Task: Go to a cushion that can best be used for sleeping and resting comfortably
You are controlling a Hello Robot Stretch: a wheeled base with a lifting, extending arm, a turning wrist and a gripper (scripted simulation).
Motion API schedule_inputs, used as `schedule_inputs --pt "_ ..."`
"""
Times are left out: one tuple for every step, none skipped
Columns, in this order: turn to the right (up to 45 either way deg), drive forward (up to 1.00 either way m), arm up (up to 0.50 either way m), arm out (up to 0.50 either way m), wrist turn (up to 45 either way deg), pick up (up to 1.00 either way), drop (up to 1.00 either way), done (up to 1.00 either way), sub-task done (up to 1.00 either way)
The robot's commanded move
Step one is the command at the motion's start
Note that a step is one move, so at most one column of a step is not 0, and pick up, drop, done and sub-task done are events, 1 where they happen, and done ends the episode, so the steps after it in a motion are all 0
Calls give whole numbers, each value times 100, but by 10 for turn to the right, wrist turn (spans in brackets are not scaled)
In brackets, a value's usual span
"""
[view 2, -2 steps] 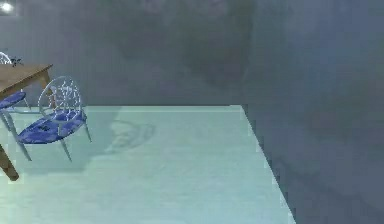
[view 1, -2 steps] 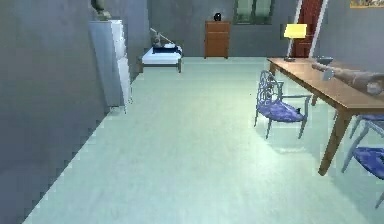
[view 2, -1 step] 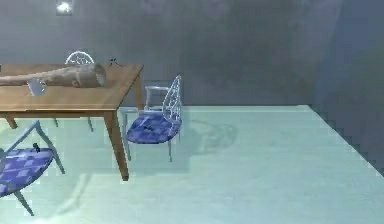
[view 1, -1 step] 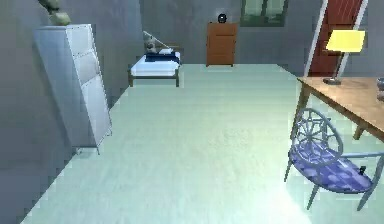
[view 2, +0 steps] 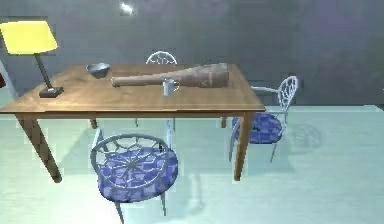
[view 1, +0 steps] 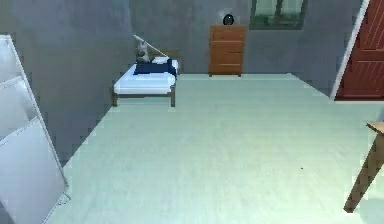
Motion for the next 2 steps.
schedule_inputs --pt "0 100 0 0 0 0 0 0 0" --pt "0 100 0 0 0 0 0 0 0"
